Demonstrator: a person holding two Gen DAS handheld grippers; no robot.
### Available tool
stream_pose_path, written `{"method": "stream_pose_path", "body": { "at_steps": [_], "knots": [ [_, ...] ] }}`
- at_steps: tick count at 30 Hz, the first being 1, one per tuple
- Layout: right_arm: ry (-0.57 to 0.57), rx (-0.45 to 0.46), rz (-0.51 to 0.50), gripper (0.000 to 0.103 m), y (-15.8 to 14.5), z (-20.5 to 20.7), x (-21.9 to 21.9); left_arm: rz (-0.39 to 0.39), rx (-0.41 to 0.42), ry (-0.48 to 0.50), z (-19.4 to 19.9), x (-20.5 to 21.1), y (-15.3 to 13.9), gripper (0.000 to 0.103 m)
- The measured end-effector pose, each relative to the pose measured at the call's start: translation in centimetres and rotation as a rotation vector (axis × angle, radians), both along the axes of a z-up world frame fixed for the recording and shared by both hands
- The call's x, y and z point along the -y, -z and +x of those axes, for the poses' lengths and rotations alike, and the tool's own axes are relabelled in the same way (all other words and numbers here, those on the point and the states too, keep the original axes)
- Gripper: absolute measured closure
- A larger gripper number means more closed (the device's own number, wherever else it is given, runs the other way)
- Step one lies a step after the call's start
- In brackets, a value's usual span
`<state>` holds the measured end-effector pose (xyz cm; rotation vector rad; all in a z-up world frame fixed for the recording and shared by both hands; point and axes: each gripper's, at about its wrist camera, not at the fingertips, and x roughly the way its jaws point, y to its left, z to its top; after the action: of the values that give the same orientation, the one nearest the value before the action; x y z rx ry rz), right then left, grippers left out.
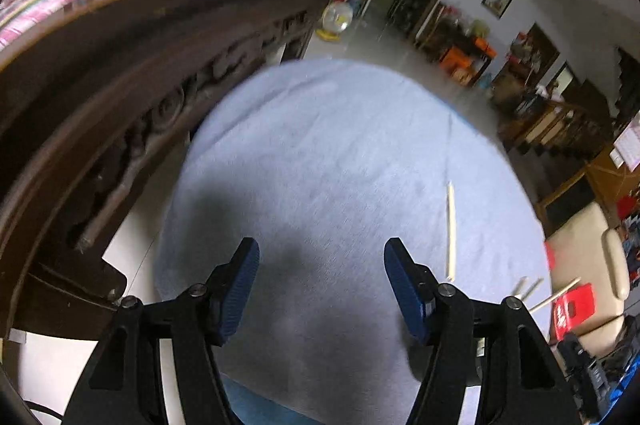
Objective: Organize utensils
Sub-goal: 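Move both open grippers back over the last pair of wooden chopsticks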
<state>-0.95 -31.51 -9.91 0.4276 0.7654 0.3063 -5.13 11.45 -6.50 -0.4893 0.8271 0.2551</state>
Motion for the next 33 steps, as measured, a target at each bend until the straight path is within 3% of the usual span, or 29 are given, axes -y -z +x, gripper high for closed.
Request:
{"method": "stream_pose_path", "body": {
  "at_steps": [11, 16, 18, 25, 33],
  "knots": [
    [-0.076, -0.157, 0.018, 0.037, 1.8, 6.4, -1.3, -0.03, -0.114, -0.013, 4.8, -2.4, 2.8, 0.038],
    [-0.16, -0.27, 0.015, 0.037, 3.3, 12.0, -2.7, -0.038, -0.178, 0.037, 8.1, -2.6, 4.1, 0.037],
    [-0.183, -0.309, -0.009, 0.038, 3.7, 14.8, -3.9, -0.041, -0.191, 0.043, 9.1, -2.5, 4.6, 0.038],
    [-0.301, -0.409, -0.116, 0.054, 4.6, 24.4, -10.6, -0.049, -0.227, 0.069, 10.6, -2.3, 6.1, 0.037],
    [-0.347, -0.418, -0.24, 0.06, 5.5, 30.5, -18.0, -0.078, -0.257, 0.059, 9.9, -2.8, 7.7, 0.037]
  ]
}}
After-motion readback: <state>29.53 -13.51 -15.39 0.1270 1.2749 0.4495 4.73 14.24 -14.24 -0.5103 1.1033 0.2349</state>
